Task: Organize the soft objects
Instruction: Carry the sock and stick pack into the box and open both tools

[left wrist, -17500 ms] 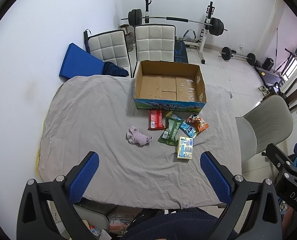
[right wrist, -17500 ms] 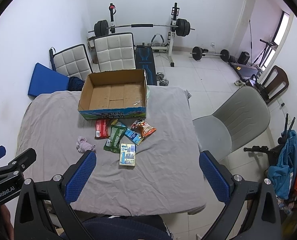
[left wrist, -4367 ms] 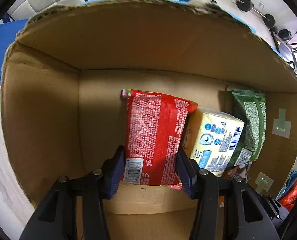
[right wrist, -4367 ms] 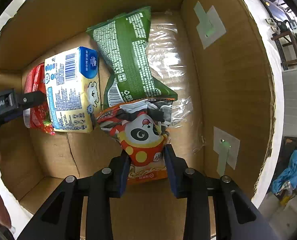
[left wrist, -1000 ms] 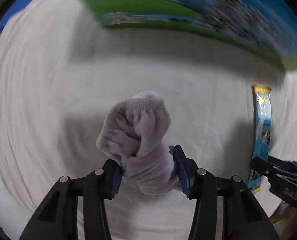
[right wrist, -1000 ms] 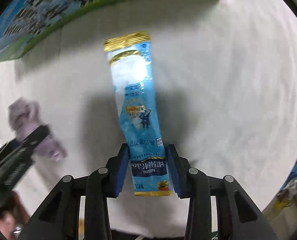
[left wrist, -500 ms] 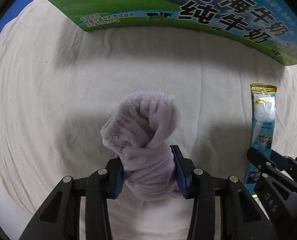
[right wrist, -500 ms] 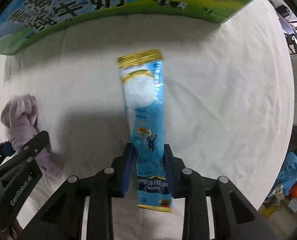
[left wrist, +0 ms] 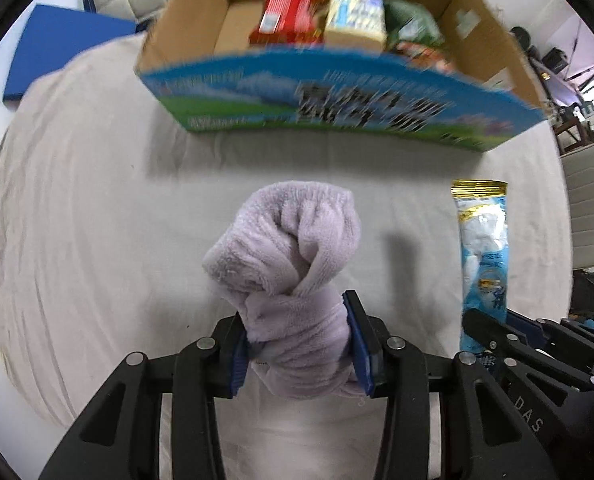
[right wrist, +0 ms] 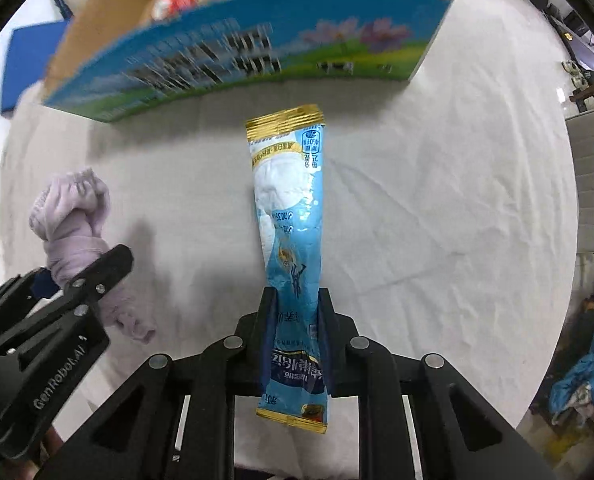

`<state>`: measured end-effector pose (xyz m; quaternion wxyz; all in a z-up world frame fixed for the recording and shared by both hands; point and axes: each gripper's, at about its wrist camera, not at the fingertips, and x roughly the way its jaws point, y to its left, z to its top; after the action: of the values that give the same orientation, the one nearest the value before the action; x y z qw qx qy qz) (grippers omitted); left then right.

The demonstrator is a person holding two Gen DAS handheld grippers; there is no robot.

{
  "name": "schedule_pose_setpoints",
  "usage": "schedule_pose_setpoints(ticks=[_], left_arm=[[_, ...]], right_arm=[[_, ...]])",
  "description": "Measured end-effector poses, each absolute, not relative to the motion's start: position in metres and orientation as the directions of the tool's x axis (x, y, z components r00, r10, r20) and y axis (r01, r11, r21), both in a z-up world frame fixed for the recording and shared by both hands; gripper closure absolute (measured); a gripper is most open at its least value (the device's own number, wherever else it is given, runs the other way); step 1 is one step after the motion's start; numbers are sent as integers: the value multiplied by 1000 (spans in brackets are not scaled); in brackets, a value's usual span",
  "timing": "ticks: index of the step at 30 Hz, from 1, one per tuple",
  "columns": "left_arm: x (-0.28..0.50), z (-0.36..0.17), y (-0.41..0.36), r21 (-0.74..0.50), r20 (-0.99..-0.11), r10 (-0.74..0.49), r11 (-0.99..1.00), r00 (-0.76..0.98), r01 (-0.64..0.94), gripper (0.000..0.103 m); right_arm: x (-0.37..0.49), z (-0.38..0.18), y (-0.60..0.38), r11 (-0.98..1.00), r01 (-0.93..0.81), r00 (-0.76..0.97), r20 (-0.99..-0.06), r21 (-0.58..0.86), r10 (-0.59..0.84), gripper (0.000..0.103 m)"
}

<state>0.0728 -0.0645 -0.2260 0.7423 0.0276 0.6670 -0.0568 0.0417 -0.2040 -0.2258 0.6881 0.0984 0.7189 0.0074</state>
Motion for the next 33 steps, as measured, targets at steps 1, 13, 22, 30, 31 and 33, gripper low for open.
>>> schedule_pose_setpoints(ticks=[1,13,22,30,31,33], left_arm=[[70,-218,-66,-40,-992,-55,991,115,125,64],[72,-119,-50,-111,-954,-150,981,260,159,64],[123,-86,-43,-177,-927,-222,970,303,169,64],[210,-84,-31,-180,-937,-225,967,269,183,64],[219,-85,-31,-171,-942,-218,966,255,193,64],[240,-94,-31,-167,-952,-209,966,223,196,64]], right_arm=[[46,-219,-210,979,132,-22,-987,153,157,83],[42,-117,-247,941,141,133,-948,307,289,83],[74,-70,-244,907,112,206,-902,406,379,83],[152,-68,-230,900,117,242,-891,419,384,83],[163,-70,-229,903,120,247,-893,413,376,83],[184,-75,-227,905,134,246,-898,404,365,83]])
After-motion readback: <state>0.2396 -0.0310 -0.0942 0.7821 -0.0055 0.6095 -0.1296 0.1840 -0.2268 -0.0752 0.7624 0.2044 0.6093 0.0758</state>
